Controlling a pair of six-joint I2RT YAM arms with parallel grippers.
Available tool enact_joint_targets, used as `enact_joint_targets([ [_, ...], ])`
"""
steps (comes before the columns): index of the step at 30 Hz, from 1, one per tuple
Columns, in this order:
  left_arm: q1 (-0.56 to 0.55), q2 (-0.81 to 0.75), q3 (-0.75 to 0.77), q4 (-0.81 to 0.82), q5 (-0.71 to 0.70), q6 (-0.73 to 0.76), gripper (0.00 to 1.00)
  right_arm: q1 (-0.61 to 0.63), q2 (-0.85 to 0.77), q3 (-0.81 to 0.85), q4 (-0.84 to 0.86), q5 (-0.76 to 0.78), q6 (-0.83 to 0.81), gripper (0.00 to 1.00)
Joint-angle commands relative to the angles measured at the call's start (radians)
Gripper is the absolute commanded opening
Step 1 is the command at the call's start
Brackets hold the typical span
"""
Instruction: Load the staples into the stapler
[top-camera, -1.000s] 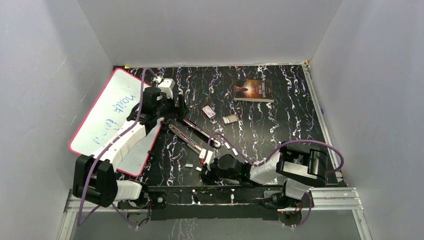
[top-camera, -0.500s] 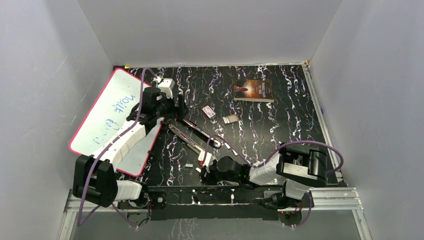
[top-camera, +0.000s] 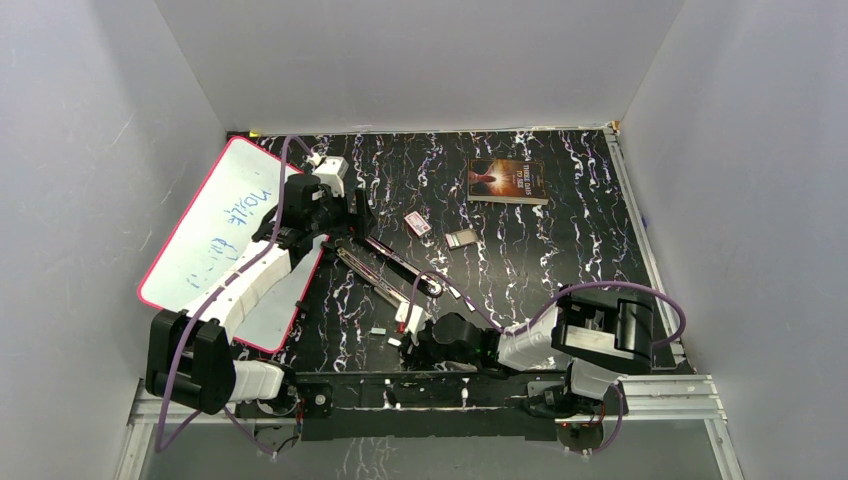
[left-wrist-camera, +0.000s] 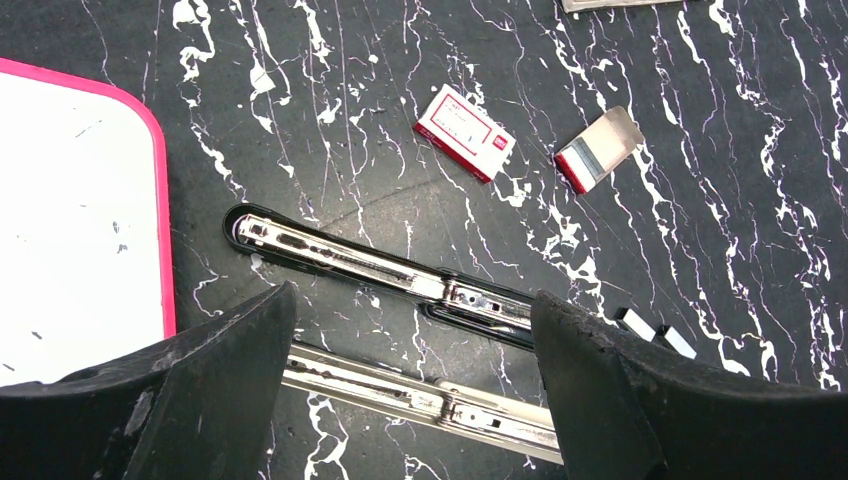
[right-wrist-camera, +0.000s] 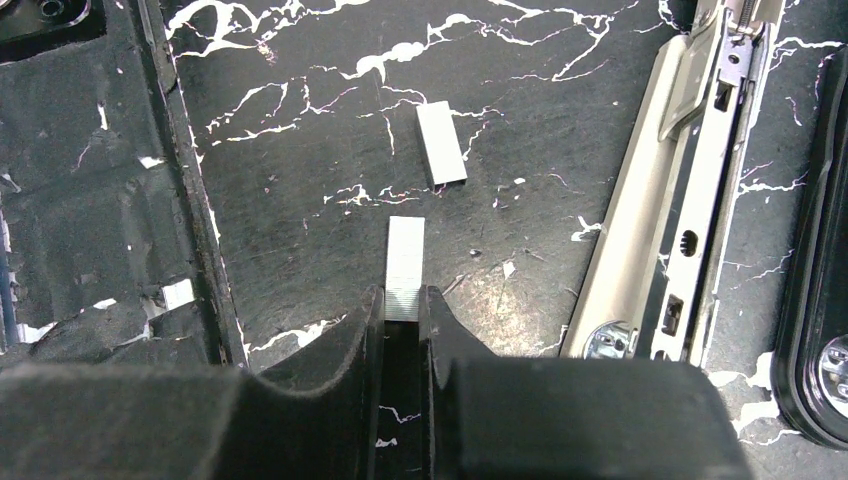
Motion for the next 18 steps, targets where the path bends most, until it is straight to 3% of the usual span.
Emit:
enact_joint_targets([
  [1, 0.011, -0.041, -0.005, 0.014, 0.016, -0.007, 0.86, -0.003, 0.027, -0.018, -0.198, 0.012, -0.009, 0.13],
  [18, 0.021, -0.047, -0.019, 0.035, 0.035, -0.017, 0.87, -0.011, -0.233, 0.132, -0.27, -0.008, -0.066, 0.0],
])
